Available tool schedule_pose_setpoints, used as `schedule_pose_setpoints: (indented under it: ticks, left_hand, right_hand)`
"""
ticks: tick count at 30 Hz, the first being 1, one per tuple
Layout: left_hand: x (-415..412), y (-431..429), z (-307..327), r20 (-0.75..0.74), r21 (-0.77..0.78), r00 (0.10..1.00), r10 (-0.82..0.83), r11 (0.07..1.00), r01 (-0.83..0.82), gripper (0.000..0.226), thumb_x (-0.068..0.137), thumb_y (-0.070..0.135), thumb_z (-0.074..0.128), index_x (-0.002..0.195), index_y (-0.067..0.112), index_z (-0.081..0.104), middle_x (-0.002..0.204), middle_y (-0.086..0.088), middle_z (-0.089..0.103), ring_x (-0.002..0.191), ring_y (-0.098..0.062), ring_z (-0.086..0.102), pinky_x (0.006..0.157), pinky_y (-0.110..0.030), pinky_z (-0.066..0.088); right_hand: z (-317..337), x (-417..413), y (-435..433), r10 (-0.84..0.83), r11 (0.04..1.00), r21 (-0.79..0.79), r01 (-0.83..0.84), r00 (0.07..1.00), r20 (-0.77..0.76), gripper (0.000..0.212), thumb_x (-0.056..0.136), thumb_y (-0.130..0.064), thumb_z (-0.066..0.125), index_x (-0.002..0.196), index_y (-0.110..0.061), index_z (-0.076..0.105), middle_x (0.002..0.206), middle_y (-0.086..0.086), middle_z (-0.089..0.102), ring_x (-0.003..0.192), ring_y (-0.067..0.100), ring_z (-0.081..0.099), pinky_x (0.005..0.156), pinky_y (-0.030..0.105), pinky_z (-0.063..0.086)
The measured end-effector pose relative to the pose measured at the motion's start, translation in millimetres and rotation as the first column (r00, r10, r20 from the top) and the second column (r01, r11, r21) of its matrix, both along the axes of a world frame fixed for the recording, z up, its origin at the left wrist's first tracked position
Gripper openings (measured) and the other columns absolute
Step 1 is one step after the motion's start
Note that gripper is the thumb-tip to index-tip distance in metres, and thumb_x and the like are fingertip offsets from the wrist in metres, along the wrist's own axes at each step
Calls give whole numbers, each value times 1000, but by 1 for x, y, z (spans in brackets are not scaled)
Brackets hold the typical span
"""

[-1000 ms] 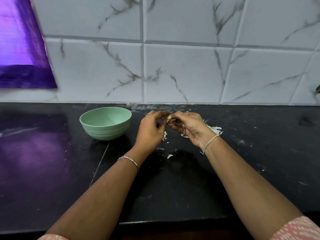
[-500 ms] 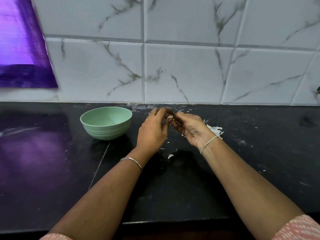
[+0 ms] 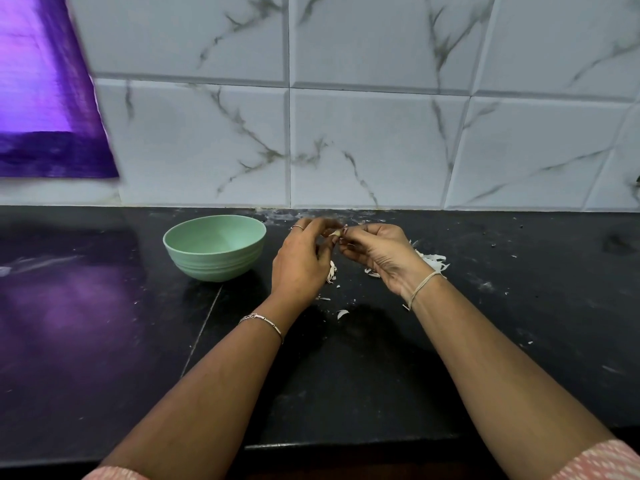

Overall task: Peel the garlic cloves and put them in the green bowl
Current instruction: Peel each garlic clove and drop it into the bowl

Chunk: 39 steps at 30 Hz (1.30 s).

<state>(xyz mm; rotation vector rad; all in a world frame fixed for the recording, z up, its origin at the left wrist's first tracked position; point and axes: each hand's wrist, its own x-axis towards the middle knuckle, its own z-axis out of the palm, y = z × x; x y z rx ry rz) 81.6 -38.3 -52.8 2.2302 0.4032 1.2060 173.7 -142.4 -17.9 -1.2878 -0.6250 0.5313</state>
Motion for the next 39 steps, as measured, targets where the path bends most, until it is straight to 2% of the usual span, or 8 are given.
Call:
schedule_pose_setpoints:
  ticks: [9,13,18,22,25,27,31,39]
  left_hand:
    - [-2,-2,1,-44,32,998,50,998,-49,21,95,22,56,108,38,57,113,13,55,88,-12,59,74,-34,48]
    - [-3,-4,2,-64,104,995,73,992,-67,18,95,26,55,110,36,55,114,11,54,90,-15,60,73,-34,47]
    - [1,-1,0,-5,142,996,90,986,-88,17,93,22,60,108,29,58,111,6,52,82,-16,58,67,-33,45]
    - [5,0,3,128,-121,990,-53,990,69,15,86,7,64,93,21,63,87,4,67,75,-16,63,73,-38,55]
    - [4,-1,7,213,-474,963,-168,844,252,7,85,13,73,89,18,69,81,-8,73,79,-24,72,77,-41,60]
    - [2,0,9,272,-594,938,-213,730,338,10,83,17,76,89,14,69,82,-14,73,79,-26,71,78,-41,60]
    - [2,2,9,311,-660,911,-271,628,412,13,84,10,73,95,6,68,79,-13,71,70,-18,67,65,-27,59]
    - [3,3,8,253,-647,918,-307,651,396,19,93,1,60,112,-1,64,86,-5,69,61,-3,61,67,-21,58]
  right_hand:
    - [-2,1,1,26,1000,0,-26,1000,17,10,91,0,62,82,-3,66,74,10,67,64,13,65,65,21,57]
    - [-6,0,6,-65,993,-82,85,973,221,14,92,-5,60,79,-8,65,69,7,63,61,13,60,60,20,52]
    - [-9,-1,9,-91,977,-130,166,887,453,9,96,-10,55,90,-14,60,79,4,65,67,13,62,67,25,49]
    - [-13,1,15,-159,938,-132,322,734,660,14,95,-13,54,84,-22,55,91,13,68,82,29,65,78,40,51]
    - [-14,3,16,-158,909,-115,400,588,793,8,94,-11,53,97,-7,60,97,12,64,89,27,61,81,36,47]
    - [-13,4,14,-140,910,-107,400,541,829,10,93,-9,53,100,-5,59,98,8,61,89,23,58,79,31,43]
    - [-13,3,13,-100,919,-95,383,461,882,11,92,-5,52,101,-5,58,98,4,57,92,20,54,75,22,33]
    - [-8,9,5,-106,883,-108,457,418,902,12,96,-13,48,104,-7,56,106,6,57,94,20,54,79,31,42]
